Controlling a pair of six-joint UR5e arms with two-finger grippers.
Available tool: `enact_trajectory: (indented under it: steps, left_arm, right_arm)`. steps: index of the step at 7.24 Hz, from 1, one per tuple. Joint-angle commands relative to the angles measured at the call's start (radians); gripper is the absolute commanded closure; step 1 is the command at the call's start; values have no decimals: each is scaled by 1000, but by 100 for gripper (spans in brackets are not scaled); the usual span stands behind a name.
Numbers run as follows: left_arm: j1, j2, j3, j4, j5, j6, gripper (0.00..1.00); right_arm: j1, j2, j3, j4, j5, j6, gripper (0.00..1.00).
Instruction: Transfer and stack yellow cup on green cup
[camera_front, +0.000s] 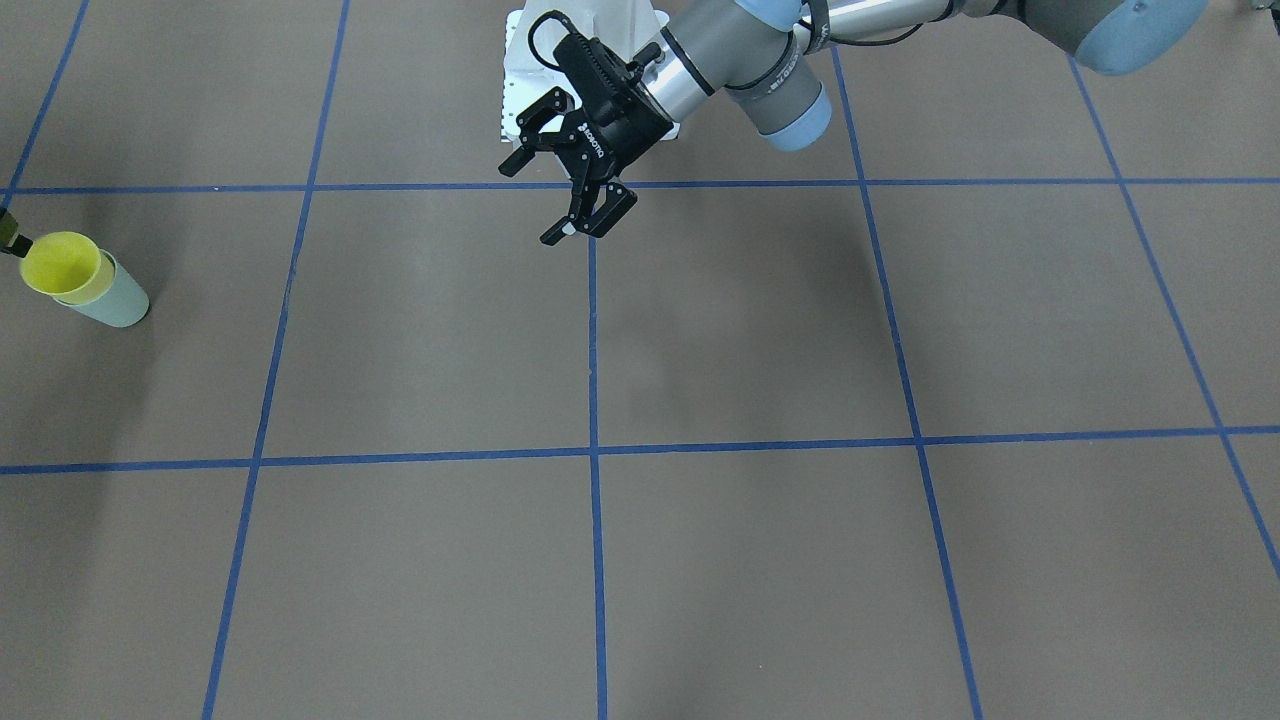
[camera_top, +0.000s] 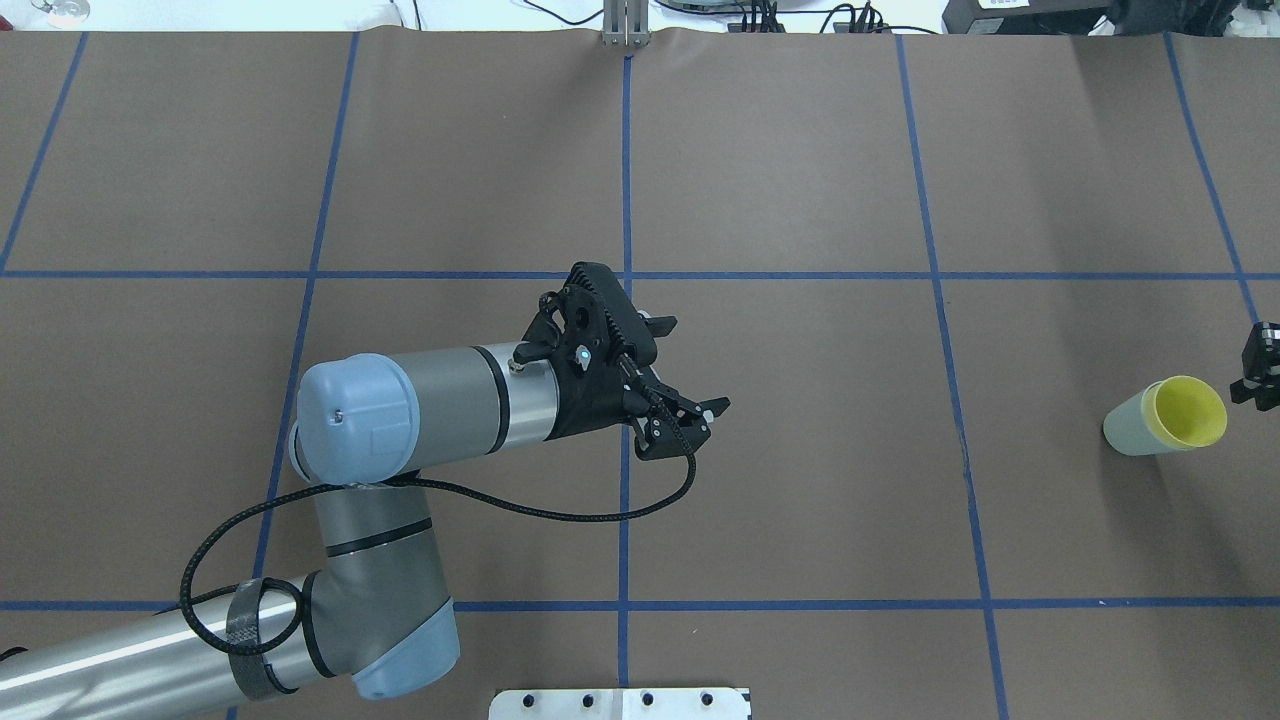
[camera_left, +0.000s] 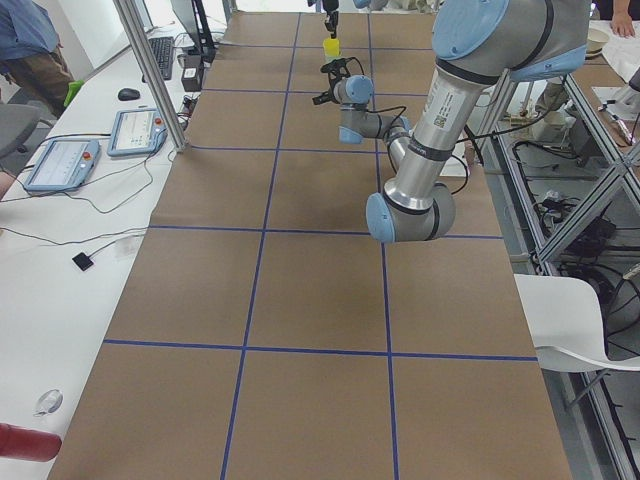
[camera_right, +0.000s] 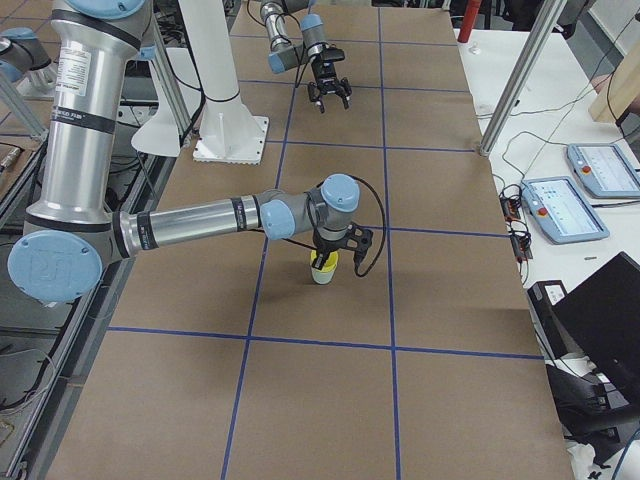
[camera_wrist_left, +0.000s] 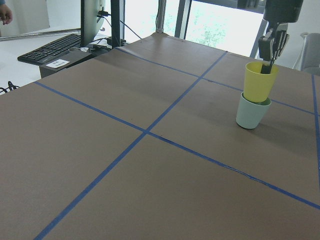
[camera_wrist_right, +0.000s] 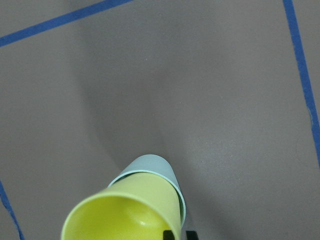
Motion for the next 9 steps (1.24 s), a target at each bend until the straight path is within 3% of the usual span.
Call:
enact_trajectory:
  steps: [1, 2, 6, 7, 9]
  left_arm:
    - [-2, 2, 0, 0, 0, -1, 1]
    - [-6, 3, 4, 6, -2, -1, 1]
    - [-237, 26, 17, 502, -3, -64, 1]
    - [-302, 38, 15, 632, -14, -166, 1]
    - [-401, 43, 8, 892, -76, -165, 1]
  right_arm:
    - [-1, 0, 0, 0, 0, 0, 0]
    - [1, 8, 1, 0, 0, 0, 0]
    - [8, 68, -6, 63, -41, 1, 0]
    - [14, 101, -22, 63, -75, 0, 0]
    - [53, 187, -98, 63, -81, -38, 0]
